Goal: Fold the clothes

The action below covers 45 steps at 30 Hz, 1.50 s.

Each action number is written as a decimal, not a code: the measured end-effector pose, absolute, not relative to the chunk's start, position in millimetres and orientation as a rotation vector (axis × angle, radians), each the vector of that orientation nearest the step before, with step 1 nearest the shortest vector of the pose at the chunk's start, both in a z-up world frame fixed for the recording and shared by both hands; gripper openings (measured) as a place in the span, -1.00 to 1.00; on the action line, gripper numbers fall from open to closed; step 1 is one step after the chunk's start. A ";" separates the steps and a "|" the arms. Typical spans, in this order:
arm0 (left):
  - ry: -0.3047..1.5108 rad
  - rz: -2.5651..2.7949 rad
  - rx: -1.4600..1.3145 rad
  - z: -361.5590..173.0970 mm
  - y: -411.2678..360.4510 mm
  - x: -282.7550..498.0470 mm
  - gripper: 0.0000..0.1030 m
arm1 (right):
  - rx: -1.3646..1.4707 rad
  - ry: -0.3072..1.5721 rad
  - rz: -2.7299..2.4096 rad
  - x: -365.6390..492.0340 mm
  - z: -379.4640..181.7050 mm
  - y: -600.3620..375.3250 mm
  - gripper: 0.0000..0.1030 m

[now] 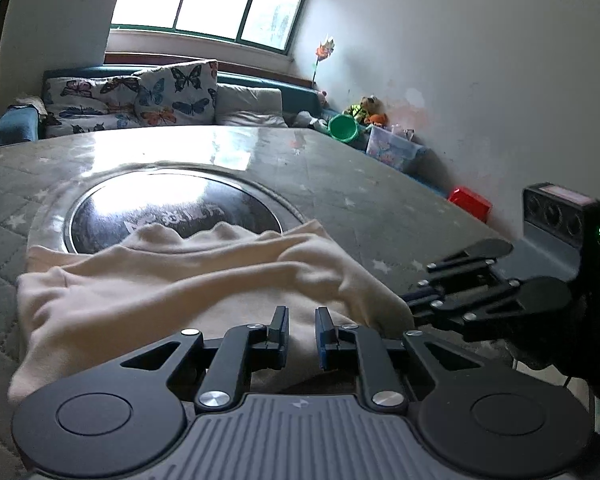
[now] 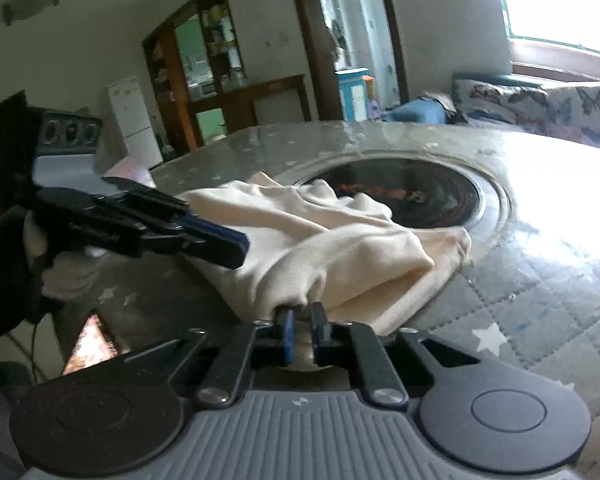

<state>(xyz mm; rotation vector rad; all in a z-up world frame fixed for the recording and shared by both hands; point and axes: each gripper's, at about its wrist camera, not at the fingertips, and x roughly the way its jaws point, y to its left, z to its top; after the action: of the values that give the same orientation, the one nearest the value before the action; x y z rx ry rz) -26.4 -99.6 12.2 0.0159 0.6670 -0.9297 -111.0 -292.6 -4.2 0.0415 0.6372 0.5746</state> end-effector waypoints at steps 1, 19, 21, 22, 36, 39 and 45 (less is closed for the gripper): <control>0.669 -0.931 0.016 11.1 -100.0 -25.9 -0.70 | 0.039 0.636 0.568 -111.1 -5.9 -292.2 -0.66; 0.690 -0.918 0.021 4.9 -102.9 -19.4 -0.70 | 0.153 0.575 0.609 -116.7 -6.8 -295.7 -0.66; 0.689 -0.918 0.027 5.2 -104.1 -19.7 -0.70 | 0.153 0.566 0.597 -116.2 -5.3 -291.1 -0.82; 0.689 -0.918 0.029 5.4 -104.6 -19.9 -0.70 | 0.145 0.558 0.587 -117.3 -4.3 -289.5 -0.85; 0.665 -0.904 0.075 6.1 -101.5 -25.7 -0.68 | -0.118 0.470 0.251 -161.1 14.9 -277.4 -1.00; 0.656 -0.892 0.096 7.1 -97.7 -30.2 -0.65 | -0.097 0.455 0.168 -166.1 19.0 -286.9 -1.00; 0.611 -0.863 0.092 18.2 -84.4 -43.4 -0.65 | 0.034 0.483 0.257 -161.0 26.0 -301.2 -0.98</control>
<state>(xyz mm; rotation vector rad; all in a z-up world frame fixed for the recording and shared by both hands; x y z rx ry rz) -43.4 -84.4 18.2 0.0917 0.6109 -0.8632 -161.0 -301.2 26.0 0.0340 0.4833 0.2574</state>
